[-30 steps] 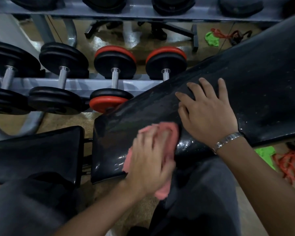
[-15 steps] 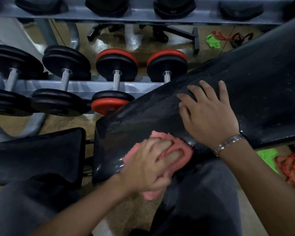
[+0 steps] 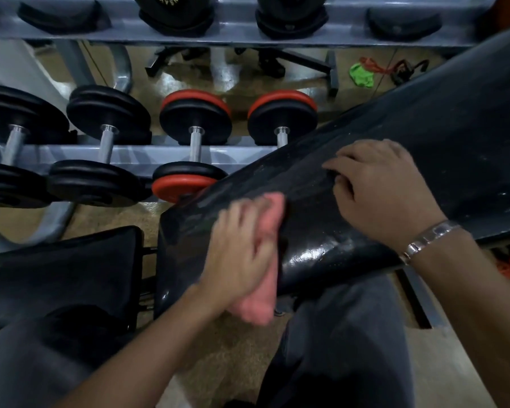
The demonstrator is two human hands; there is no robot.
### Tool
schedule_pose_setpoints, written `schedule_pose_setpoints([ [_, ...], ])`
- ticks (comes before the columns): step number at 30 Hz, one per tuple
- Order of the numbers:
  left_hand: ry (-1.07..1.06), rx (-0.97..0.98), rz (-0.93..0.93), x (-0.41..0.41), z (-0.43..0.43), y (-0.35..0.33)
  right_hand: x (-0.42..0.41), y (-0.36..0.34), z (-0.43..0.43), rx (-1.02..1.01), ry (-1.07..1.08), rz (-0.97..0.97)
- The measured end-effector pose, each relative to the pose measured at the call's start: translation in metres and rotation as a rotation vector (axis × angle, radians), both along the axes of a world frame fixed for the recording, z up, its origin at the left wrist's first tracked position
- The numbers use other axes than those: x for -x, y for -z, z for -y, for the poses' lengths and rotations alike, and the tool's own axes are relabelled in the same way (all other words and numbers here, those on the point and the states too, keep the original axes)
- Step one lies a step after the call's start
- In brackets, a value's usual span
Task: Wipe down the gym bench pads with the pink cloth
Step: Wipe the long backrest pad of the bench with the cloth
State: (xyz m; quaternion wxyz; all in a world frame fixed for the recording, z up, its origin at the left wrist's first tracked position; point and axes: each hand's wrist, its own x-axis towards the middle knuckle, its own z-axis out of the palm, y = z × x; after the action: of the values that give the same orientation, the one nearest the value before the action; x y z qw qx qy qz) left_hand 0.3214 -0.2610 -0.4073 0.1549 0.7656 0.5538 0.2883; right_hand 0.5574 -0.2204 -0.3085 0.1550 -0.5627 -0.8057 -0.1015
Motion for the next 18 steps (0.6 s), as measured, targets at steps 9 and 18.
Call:
schedule_pose_setpoints([
  [9, 0.457, -0.220, -0.064, 0.001, 0.001, 0.002, -0.004, 0.010, 0.007, -0.083, 0.021, 0.142],
  [18, -0.210, 0.078, 0.067, -0.034, -0.046, -0.024, -0.001, 0.010, 0.008, -0.072, 0.049, 0.183],
])
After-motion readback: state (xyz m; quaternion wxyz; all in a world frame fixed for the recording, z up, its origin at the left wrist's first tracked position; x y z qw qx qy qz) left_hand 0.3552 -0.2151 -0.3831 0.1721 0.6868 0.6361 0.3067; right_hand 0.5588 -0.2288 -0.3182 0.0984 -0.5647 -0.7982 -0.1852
